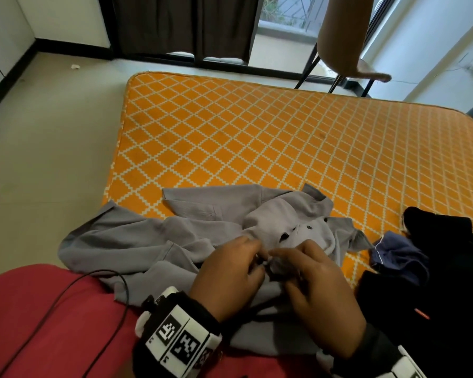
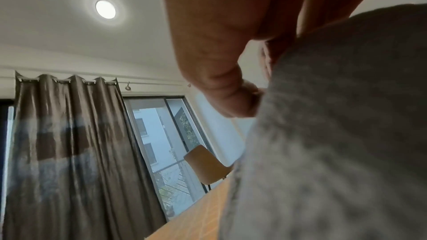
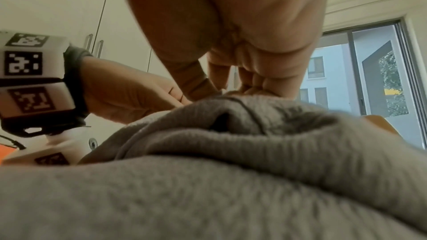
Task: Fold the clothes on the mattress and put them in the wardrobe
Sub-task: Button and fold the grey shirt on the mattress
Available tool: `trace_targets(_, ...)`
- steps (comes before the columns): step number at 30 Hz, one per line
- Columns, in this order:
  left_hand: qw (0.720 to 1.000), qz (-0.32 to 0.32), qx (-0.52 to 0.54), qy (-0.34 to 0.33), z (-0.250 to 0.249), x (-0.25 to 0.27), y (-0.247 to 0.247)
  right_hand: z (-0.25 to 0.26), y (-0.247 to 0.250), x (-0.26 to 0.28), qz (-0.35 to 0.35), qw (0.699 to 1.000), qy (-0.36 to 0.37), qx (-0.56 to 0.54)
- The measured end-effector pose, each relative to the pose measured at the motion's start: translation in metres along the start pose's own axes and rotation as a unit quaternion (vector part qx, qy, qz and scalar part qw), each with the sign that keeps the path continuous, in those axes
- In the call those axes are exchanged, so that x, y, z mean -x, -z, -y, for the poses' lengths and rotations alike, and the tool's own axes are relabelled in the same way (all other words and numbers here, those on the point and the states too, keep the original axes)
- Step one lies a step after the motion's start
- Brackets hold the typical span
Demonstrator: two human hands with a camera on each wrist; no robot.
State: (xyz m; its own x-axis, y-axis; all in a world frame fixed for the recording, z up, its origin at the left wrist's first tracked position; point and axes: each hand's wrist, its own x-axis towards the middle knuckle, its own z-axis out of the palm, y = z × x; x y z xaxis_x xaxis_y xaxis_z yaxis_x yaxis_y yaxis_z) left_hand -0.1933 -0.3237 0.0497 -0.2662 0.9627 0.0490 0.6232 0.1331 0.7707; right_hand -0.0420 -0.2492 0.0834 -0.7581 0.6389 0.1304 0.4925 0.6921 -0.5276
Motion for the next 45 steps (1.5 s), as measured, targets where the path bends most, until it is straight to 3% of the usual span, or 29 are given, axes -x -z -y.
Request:
trace_targets(4,0.999,-0.038,0.031,-0.013,-0.002,0.0,0.017,0.001,-0.007,0.005,0.04,0.997,-0.025,0.057)
trace_targets(7,0.993,-0.019,0.106,-0.054,-0.009,0.003,0.028,0.005,-0.007,0.004,0.017,0.999,-0.017,0.034)
trace_targets(11,0.993,0.017,0.089,-0.073,-0.015,0.006,0.023,0.008,0.001,0.005,-0.085,0.99,-0.051,-0.098)
trace_targets(15,0.992,0.032,0.111,-0.045,-0.016,0.007,0.02,0.002,0.006,0.012,-0.073,0.94,-0.143,-0.3)
trace_targets(18,0.992,0.027,0.12,-0.039,-0.015,0.007,0.022,0.002,0.004,0.018,-0.09,0.908,-0.185,-0.366)
trace_targets(26,0.989,0.065,0.129,-0.027,-0.015,0.008,0.022,0.011,-0.001,0.023,-0.097,0.933,-0.139,-0.319)
trace_targets(40,0.976,0.049,0.206,0.05,-0.008,0.007,0.01,0.002,-0.005,0.019,-0.089,0.879,-0.195,-0.426)
trace_targets(45,0.975,0.067,0.208,0.048,-0.006,0.007,0.009,0.003,-0.007,0.018,-0.088,0.886,-0.196,-0.411)
